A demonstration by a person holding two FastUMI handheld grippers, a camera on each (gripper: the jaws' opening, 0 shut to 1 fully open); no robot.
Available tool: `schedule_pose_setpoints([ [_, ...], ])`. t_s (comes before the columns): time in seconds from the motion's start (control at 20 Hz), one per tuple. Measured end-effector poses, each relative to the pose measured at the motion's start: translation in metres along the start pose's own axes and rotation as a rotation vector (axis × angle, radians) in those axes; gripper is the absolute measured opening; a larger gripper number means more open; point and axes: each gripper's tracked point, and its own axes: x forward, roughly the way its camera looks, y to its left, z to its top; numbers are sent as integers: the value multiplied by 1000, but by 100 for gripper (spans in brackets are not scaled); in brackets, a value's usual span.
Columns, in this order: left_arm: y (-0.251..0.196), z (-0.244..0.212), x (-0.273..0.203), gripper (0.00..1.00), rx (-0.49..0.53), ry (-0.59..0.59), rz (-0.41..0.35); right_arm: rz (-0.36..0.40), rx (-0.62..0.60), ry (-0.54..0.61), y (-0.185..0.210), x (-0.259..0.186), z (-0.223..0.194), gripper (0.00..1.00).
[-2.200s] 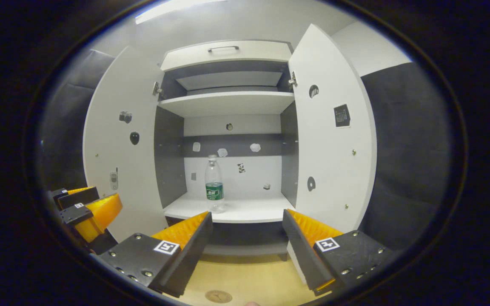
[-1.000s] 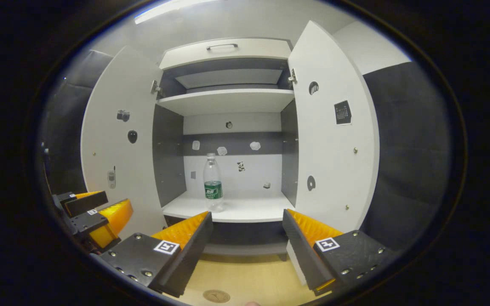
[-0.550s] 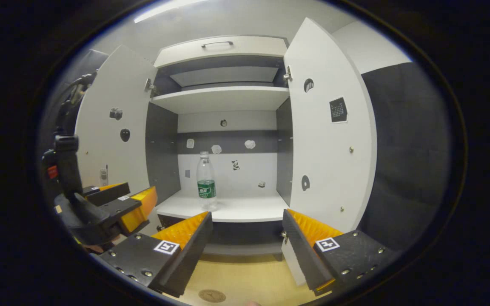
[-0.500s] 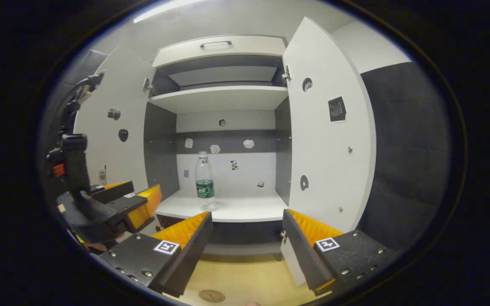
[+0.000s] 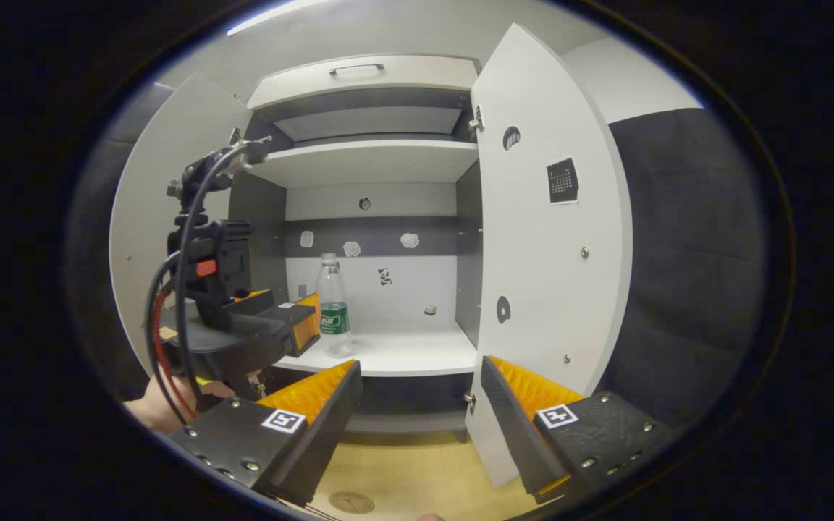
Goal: Grasp the bottle in the cabinet with the left hand and place it on the coaster, then close the right door with the right hand and the left door with the left hand.
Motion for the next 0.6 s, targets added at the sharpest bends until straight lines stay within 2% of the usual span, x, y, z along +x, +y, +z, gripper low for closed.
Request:
schedule_pose_setpoints([
  [0.35, -5, -17, 57, 96, 5, 36, -12, -14, -10, 25, -5, 12, -6, 100],
  [0.4, -5, -21, 63, 96, 5, 43, -10, -16, -10, 28, -6, 13, -6, 97],
  [0.55, -3, -25, 80, 96, 11, 45, 1, -22, -19, 33, -9, 16, -8, 100],
  [0.6, -2, -27, 86, 96, 9, 51, 2, -23, -19, 36, -9, 17, -8, 97],
])
